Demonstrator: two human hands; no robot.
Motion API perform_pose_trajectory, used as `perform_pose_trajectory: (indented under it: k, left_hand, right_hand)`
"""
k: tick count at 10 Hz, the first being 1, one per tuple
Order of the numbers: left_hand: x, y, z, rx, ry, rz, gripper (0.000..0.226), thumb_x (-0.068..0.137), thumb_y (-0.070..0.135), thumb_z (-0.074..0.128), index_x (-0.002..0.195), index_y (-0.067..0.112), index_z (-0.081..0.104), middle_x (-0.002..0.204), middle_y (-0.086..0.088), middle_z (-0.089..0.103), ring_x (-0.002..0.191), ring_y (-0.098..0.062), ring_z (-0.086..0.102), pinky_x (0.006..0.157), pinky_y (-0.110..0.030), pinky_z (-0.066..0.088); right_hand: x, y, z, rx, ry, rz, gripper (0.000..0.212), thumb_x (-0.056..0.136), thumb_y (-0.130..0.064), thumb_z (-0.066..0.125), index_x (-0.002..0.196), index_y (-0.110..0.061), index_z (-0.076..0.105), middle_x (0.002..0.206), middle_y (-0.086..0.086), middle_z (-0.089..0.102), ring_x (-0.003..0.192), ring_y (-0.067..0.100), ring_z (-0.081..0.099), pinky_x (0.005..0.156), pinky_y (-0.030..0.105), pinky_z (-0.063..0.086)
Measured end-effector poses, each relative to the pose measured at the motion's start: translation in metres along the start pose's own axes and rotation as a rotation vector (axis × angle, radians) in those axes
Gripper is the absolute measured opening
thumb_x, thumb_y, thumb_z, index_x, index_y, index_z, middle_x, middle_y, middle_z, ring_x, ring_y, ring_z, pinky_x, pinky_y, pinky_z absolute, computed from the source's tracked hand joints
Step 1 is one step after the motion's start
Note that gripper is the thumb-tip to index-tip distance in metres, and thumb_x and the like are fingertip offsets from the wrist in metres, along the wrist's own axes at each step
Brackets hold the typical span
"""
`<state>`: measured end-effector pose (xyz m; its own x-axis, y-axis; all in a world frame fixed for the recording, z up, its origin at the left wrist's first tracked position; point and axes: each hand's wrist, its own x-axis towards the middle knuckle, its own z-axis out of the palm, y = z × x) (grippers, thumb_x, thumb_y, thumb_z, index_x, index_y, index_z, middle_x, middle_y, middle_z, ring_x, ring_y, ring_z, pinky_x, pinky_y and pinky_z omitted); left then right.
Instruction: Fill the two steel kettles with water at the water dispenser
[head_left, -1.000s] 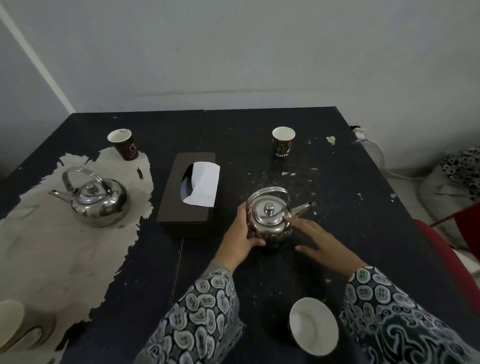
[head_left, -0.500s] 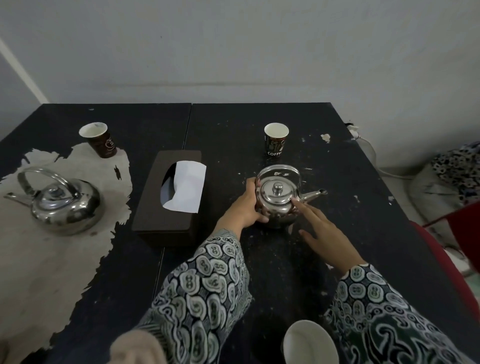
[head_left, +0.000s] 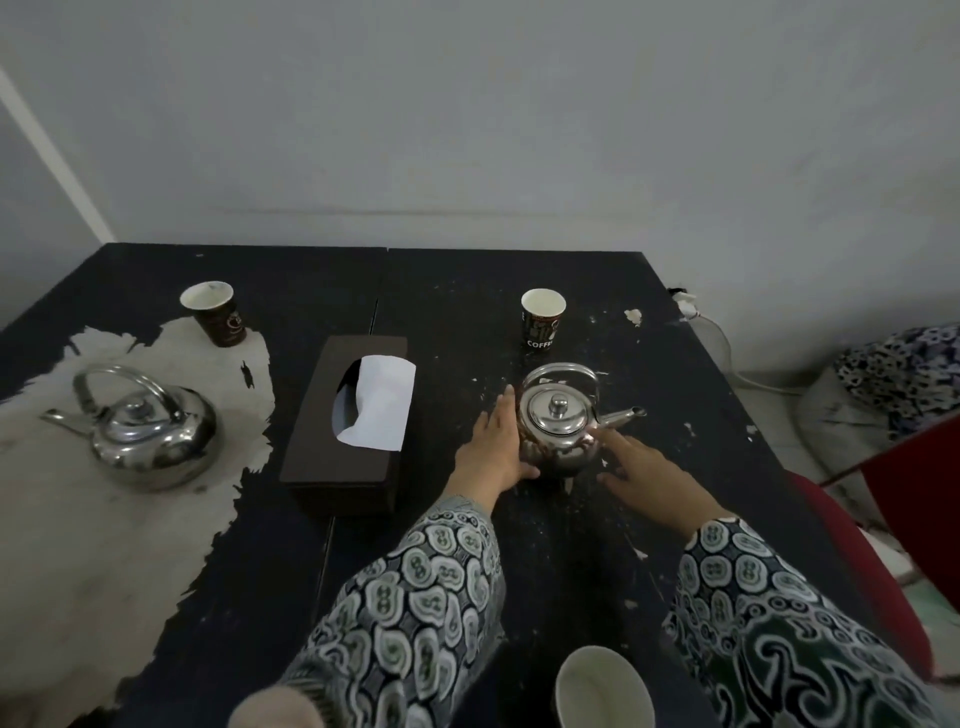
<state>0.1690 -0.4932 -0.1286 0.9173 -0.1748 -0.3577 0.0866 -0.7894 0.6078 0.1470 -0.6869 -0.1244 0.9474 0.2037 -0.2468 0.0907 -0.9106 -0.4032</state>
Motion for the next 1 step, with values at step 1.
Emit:
perform_pose_trajectory:
  k: [1]
  left_hand:
    - [-0.0165,-0.0016,-0.0168,0.048,0.13,0.008,0.095,0.082,0.023,0.066,0.147,0.016,-0.002,0.157,-0.011,0.012,0.144,-0.029,0.012,0.114,-0.05,0.022]
  right_hand:
    - [-0.0004,-0.016,-0.0138,0.049,0.059,-0.008,0.036,0.088,-0.024,0.049,0.124,-0.028,0.047,0.126,0.005,0.056,0.11,0.026,0.056,0.096,0.048,0.045]
